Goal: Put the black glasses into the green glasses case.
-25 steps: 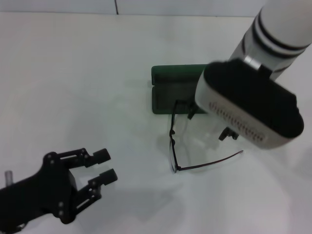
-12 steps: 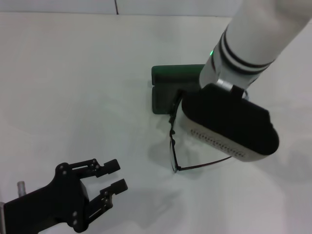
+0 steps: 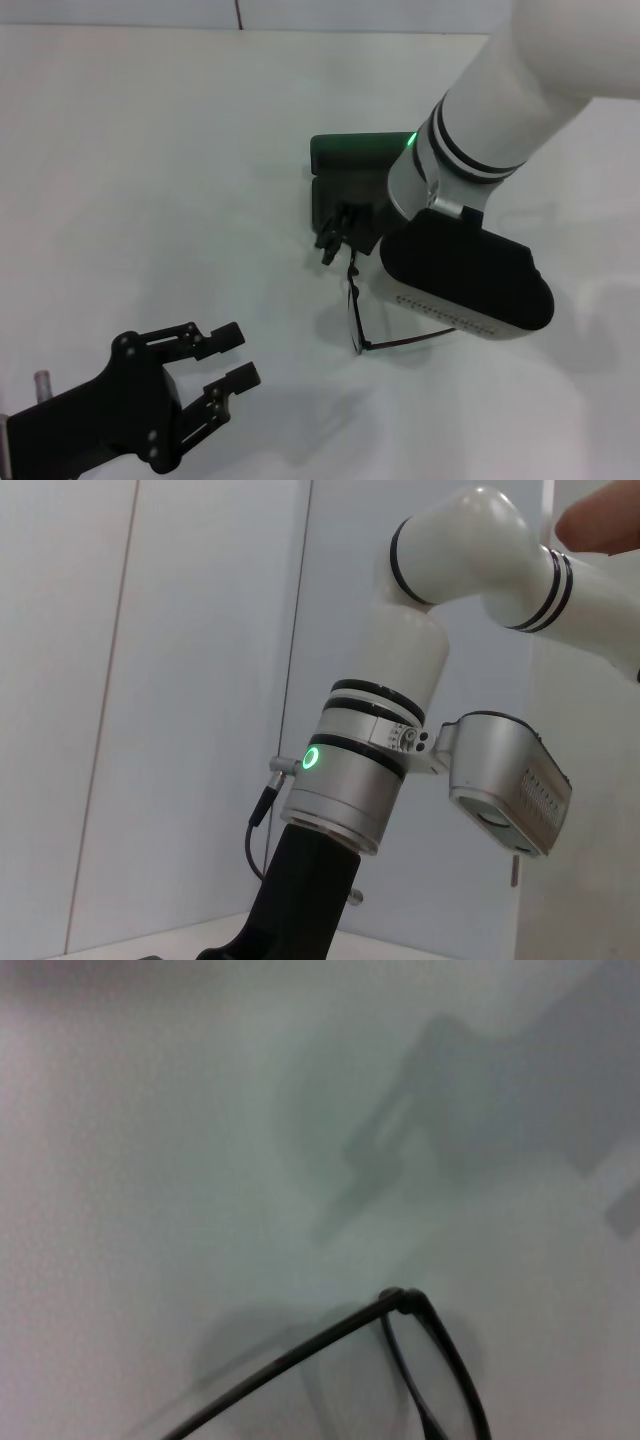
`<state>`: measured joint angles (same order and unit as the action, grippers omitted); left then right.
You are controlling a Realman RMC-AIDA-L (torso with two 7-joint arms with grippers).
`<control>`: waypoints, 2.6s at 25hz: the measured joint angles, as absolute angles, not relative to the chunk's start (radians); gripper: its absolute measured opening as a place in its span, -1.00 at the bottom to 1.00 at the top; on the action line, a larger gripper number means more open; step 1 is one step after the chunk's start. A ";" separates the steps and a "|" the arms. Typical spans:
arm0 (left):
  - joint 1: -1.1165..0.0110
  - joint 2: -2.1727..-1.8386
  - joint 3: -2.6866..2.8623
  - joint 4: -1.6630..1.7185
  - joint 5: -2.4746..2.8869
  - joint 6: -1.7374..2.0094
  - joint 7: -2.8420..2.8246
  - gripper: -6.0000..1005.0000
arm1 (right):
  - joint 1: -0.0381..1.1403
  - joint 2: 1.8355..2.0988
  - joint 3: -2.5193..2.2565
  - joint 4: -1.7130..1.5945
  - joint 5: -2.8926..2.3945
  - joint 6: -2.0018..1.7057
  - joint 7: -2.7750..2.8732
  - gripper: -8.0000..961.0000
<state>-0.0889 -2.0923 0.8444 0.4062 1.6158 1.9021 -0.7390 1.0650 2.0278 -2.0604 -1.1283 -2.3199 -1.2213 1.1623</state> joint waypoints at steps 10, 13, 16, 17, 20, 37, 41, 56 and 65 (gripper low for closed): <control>-0.085 -2.094 0.844 0.395 1.604 1.900 -0.732 -0.42 | 1.096 2.028 -2.120 -1.044 -2.240 -1.141 1.122 0.36; -0.083 -2.094 0.844 0.394 1.604 1.900 -0.730 -0.43 | 1.109 2.028 -2.151 -1.017 -2.221 -1.118 1.126 0.34; -0.082 -2.094 0.844 0.394 1.604 1.900 -0.729 -0.44 | 1.113 2.028 -2.179 -1.012 -2.234 -1.100 1.161 0.17; -0.082 -2.094 0.844 0.394 1.604 1.900 -0.728 -0.44 | 1.115 2.028 -2.182 -1.012 -2.237 -1.099 1.168 0.08; -0.085 -2.094 0.844 0.394 1.604 1.893 -0.726 -0.45 | 1.121 2.028 -2.189 -1.012 -2.246 -1.108 1.192 -0.17; -0.115 -2.091 0.842 0.357 1.533 1.848 -0.726 -0.50 | 1.103 2.028 -2.062 -1.085 -2.296 -1.291 1.358 -0.72; -0.125 -2.091 0.842 0.361 1.525 1.858 -0.726 -0.52 | 1.079 2.028 -1.946 -1.086 -2.289 -1.345 1.367 -0.77; -0.227 -2.092 0.852 0.360 1.361 2.014 -0.639 -0.56 | 1.045 2.016 -1.079 -0.840 -2.119 -1.508 1.535 -0.77; -0.353 -2.079 0.996 0.364 1.157 2.033 -0.724 -0.90 | 0.799 2.023 -1.054 -0.740 -1.662 -1.511 1.571 -0.77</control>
